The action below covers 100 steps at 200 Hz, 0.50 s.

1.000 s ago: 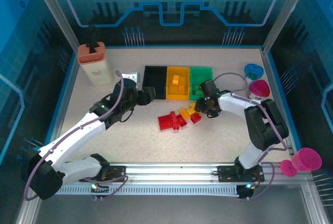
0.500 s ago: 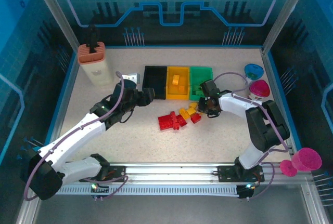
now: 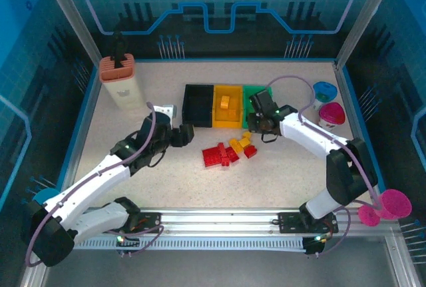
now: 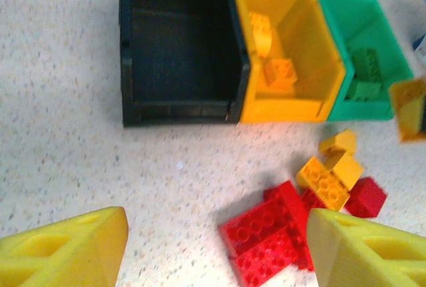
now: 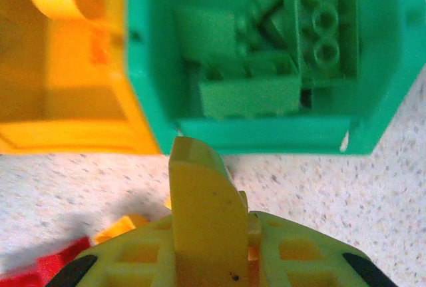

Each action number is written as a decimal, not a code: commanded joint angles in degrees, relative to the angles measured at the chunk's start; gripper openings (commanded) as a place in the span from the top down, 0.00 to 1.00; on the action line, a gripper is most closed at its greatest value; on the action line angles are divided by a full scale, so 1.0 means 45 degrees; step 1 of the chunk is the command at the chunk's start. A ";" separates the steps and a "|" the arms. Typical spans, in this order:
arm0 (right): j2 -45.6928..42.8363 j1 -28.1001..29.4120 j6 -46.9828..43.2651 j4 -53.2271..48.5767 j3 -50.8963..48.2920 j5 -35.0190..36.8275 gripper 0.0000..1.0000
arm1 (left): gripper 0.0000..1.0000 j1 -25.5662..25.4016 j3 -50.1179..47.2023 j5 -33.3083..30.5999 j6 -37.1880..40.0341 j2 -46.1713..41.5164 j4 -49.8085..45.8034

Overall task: Sort the legos into containers by color
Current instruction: Pick up the lego from the center of the table, then place the lego in the container.

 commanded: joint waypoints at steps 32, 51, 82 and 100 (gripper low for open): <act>0.1964 0.0314 -0.1045 -0.1196 0.3204 0.0035 0.78 | 0.28 -0.0145 -0.1410 0.0677 -0.0703 -0.0778 -0.0464; 0.2793 0.0362 -0.1201 -0.1431 0.4214 -0.0034 0.77 | 0.28 -0.0299 -0.1812 0.0736 -0.0899 -0.1011 -0.0466; 0.4145 0.0421 -0.1457 -0.1947 0.5893 -0.0145 0.77 | 0.28 -0.0516 -0.2423 0.0740 -0.1194 -0.1335 -0.0510; 0.4852 0.0440 -0.1599 -0.2255 0.6781 -0.0137 0.77 | 0.28 -0.0629 -0.2722 0.0776 -0.1374 -0.1528 -0.0483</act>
